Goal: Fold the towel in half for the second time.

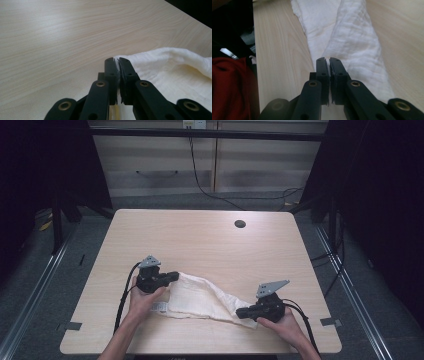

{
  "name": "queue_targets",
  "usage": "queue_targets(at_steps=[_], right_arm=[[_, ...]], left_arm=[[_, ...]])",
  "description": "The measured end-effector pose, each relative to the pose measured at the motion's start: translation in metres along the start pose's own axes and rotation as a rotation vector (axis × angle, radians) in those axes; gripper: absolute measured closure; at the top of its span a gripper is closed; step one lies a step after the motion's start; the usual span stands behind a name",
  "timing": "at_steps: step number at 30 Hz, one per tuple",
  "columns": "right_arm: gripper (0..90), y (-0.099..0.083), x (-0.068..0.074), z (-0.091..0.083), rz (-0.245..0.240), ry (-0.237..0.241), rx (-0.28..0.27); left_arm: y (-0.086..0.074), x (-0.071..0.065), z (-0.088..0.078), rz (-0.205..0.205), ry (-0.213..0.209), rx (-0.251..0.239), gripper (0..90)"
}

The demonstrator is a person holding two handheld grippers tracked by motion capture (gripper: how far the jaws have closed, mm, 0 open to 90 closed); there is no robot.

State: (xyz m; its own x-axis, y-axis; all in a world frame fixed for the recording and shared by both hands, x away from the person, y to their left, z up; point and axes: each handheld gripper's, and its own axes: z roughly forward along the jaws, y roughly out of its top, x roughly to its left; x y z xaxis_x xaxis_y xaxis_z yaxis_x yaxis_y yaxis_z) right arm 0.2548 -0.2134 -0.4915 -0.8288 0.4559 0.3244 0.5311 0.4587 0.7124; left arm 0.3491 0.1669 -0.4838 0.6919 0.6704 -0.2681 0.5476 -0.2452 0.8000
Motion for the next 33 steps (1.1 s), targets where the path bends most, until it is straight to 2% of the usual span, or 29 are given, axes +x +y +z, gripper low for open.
queue_targets(at_steps=[4, 5, 8, 14, 17, 19, 20, 22, 27, 33], right_arm=[[86.8, -0.004, 0.000, 0.007, 0.001, 0.006, 0.078], [86.9, -0.005, -0.001, 0.008, 0.008, 0.013, 0.074], [87.1, -0.004, -0.003, 0.007, 0.000, -0.027, 0.086], [87.2, -0.001, -0.010, 0.004, -0.003, -0.091, 0.081], [87.3, 0.002, -0.015, 0.003, -0.001, -0.134, 0.086], [87.3, 0.004, -0.019, 0.003, 0.002, -0.163, 0.083], [87.3, 0.005, -0.021, 0.003, 0.015, -0.165, 0.081], [87.3, 0.006, -0.024, 0.002, 0.016, -0.212, 0.068], [87.3, 0.008, -0.033, 0.001, 0.061, -0.213, 0.056], [87.4, 0.013, -0.043, 0.002, 0.092, -0.215, 0.062]], left_arm=[[0.000, 0.001, -0.001, 0.001, 0.001, -0.004, 85.9], [0.000, 0.002, -0.001, 0.005, 0.002, -0.001, 85.9], [0.001, 0.002, -0.002, -0.001, -0.001, -0.008, 85.9], [0.003, -0.001, -0.001, 0.017, -0.014, -0.013, 85.8], [0.006, -0.002, -0.001, 0.011, -0.017, -0.025, 85.7], [0.008, -0.004, -0.001, 0.022, -0.019, -0.023, 85.7], [0.008, -0.005, 0.000, 0.020, -0.020, -0.028, 85.7], [0.011, -0.009, 0.000, 0.036, -0.025, -0.026, 85.6], [0.016, -0.015, -0.006, 0.064, -0.031, -0.039, 85.5], [0.021, -0.026, -0.012, 0.110, -0.045, -0.039, 85.4]])
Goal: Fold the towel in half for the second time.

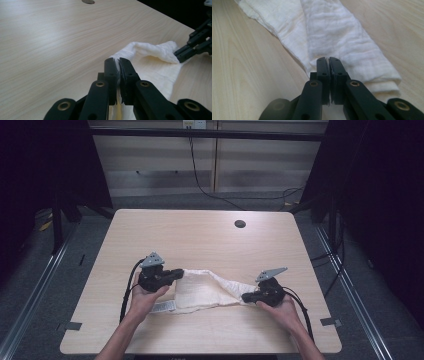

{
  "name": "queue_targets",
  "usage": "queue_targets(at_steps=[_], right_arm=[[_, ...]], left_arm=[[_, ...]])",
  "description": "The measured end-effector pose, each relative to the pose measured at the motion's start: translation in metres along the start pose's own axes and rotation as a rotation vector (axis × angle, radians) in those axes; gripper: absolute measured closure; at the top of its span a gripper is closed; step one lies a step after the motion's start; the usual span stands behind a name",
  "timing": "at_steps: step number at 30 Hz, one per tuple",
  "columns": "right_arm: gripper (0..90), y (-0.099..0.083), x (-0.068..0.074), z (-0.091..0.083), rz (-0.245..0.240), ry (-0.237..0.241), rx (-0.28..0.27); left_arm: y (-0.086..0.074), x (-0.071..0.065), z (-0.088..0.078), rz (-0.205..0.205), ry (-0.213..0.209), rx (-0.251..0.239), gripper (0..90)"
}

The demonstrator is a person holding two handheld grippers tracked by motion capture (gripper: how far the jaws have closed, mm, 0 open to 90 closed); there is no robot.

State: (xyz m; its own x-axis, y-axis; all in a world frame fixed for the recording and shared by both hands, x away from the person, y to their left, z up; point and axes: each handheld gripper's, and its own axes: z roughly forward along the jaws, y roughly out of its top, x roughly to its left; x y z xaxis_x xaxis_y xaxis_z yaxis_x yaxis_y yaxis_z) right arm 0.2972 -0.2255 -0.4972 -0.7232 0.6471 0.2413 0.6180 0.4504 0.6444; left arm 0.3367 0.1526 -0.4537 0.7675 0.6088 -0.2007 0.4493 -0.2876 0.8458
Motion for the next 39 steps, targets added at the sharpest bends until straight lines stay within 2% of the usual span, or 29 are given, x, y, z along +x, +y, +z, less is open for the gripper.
queue_targets(at_steps=[5, 9, 11, 15, 18, 23, 28, 39], right_arm=[[87.3, 0.001, -0.002, 0.001, 0.017, 0.000, -0.004], [87.4, 0.001, -0.002, 0.001, 0.018, -0.008, -0.005], [87.3, 0.001, -0.001, 0.001, 0.019, -0.011, -0.005], [87.4, 0.001, -0.001, 0.002, 0.025, -0.006, -0.011], [87.4, 0.000, 0.000, 0.001, 0.021, -0.012, -0.015], [87.4, -0.001, 0.000, 0.001, 0.016, -0.022, -0.020], [87.4, -0.001, 0.001, 0.001, 0.020, -0.022, -0.026], [87.4, -0.002, 0.001, 0.001, 0.018, -0.026, -0.033]], left_arm=[[0.005, -0.012, -0.007, 0.050, -0.019, -0.004, 85.4], [0.003, -0.022, -0.012, 0.099, -0.031, 0.017, 85.3], [0.001, -0.025, -0.014, 0.110, -0.032, 0.024, 85.3], [-0.006, -0.027, -0.016, 0.117, -0.037, 0.038, 85.3], [-0.012, -0.030, -0.017, 0.103, -0.046, 0.046, 85.3], [-0.025, -0.038, -0.018, 0.133, -0.057, 0.093, 85.3], [-0.043, -0.038, -0.017, 0.116, -0.065, 0.144, 85.3], [-0.056, -0.046, -0.011, 0.140, -0.090, 0.197, 85.1]])
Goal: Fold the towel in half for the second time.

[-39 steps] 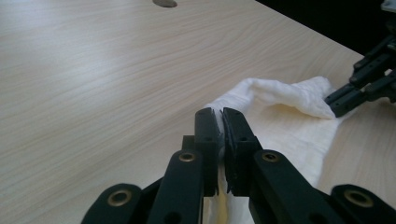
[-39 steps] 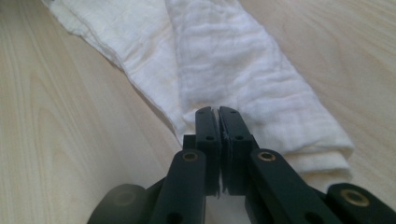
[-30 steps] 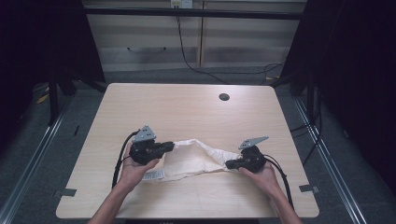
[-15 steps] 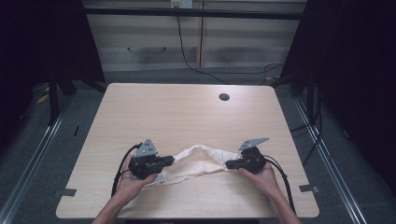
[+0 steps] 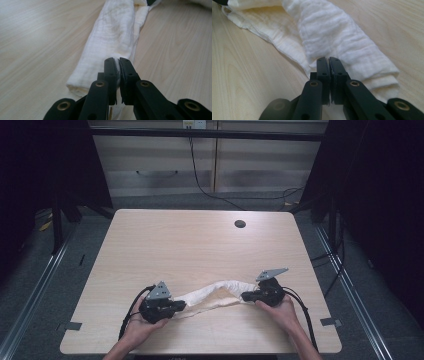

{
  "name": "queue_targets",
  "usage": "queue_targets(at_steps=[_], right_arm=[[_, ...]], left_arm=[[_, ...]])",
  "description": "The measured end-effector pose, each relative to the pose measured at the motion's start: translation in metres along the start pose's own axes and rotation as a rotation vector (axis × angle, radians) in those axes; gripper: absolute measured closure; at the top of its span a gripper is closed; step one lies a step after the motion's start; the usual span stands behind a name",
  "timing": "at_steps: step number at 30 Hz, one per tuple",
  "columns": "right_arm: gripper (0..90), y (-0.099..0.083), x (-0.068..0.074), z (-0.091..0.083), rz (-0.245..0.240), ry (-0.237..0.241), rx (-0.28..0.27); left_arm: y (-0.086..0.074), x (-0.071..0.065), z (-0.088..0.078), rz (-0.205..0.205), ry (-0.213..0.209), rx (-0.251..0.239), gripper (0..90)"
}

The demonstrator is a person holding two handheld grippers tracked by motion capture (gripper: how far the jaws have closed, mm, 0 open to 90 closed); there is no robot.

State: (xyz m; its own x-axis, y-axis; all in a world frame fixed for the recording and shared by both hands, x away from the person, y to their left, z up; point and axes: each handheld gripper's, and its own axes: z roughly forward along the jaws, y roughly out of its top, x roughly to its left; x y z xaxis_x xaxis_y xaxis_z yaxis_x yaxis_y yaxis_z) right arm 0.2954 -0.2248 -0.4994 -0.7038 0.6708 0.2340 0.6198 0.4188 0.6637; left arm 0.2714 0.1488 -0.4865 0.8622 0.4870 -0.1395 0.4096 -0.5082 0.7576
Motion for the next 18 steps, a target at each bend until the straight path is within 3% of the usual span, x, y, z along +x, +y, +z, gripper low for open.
queue_targets(at_steps=[4, 8, 18], right_arm=[[87.4, 0.000, 0.001, 0.000, 0.001, -0.005, 0.002], [87.4, 0.000, 0.001, 0.000, -0.010, -0.009, -0.002], [87.6, -0.006, 0.008, -0.008, -0.026, -0.050, -0.002]], left_arm=[[-0.005, -0.003, 0.008, 0.010, -0.011, 0.035, 85.1], [-0.007, -0.002, 0.013, 0.014, -0.016, 0.038, 85.1], [-0.010, 0.008, 0.007, 0.010, 0.024, 0.042, 85.4]])
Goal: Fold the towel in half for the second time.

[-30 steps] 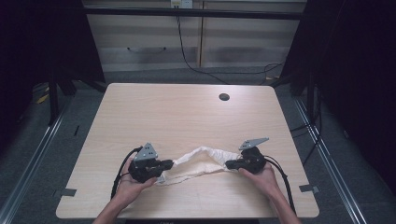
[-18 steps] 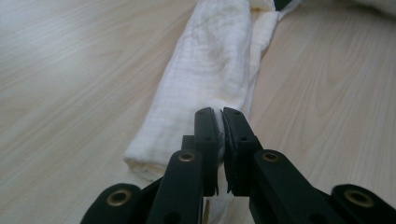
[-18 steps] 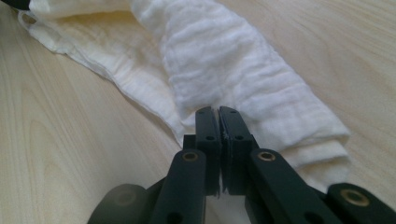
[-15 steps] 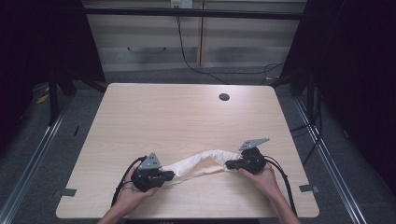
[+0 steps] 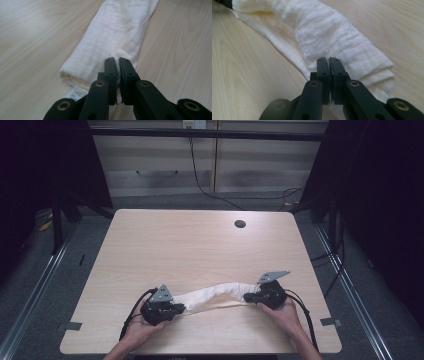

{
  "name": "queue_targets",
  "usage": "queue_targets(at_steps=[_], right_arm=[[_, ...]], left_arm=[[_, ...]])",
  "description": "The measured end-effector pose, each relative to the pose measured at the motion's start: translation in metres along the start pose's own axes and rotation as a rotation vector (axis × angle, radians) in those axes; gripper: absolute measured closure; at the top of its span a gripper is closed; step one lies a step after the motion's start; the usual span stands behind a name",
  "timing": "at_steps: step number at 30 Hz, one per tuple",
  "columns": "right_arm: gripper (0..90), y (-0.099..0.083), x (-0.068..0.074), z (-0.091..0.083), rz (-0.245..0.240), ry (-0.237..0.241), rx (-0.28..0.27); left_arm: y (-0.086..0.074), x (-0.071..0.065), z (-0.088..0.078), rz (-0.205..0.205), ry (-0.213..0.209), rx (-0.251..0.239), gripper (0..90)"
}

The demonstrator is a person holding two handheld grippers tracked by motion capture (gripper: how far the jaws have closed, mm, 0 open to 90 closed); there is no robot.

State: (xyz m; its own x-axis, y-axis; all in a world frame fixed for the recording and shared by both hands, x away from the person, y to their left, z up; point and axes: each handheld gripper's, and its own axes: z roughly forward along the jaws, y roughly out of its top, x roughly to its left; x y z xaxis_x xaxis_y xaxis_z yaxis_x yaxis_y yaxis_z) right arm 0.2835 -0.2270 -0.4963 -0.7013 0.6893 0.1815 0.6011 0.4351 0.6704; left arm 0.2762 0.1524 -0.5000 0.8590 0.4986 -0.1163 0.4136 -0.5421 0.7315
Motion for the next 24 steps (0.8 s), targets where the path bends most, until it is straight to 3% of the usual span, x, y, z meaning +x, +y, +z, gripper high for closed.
queue_targets(at_steps=[8, 11, 15, 17, 22, 24], right_arm=[[87.7, -0.017, 0.003, -0.022, 0.017, -0.061, -0.010], [87.7, -0.022, 0.006, -0.032, 0.054, -0.008, -0.074], [87.8, -0.029, 0.016, -0.024, 0.033, -0.001, -0.021], [87.9, -0.028, 0.019, -0.024, 0.025, -0.023, -0.012], [87.9, -0.027, 0.011, -0.024, 0.045, -0.062, -0.022], [87.9, -0.025, 0.007, -0.023, 0.043, -0.068, -0.025]], left_arm=[[-0.001, 0.001, -0.001, 0.001, 0.022, 0.003, 85.6], [-0.002, 0.004, -0.002, -0.013, 0.035, -0.003, 85.6], [-0.005, 0.010, -0.005, -0.029, 0.044, -0.012, 85.5], [-0.006, 0.011, -0.005, -0.031, 0.045, -0.019, 85.6], [-0.006, 0.018, -0.005, -0.046, 0.032, -0.031, 85.7], [-0.006, 0.022, -0.003, -0.071, 0.021, -0.044, 85.7]])
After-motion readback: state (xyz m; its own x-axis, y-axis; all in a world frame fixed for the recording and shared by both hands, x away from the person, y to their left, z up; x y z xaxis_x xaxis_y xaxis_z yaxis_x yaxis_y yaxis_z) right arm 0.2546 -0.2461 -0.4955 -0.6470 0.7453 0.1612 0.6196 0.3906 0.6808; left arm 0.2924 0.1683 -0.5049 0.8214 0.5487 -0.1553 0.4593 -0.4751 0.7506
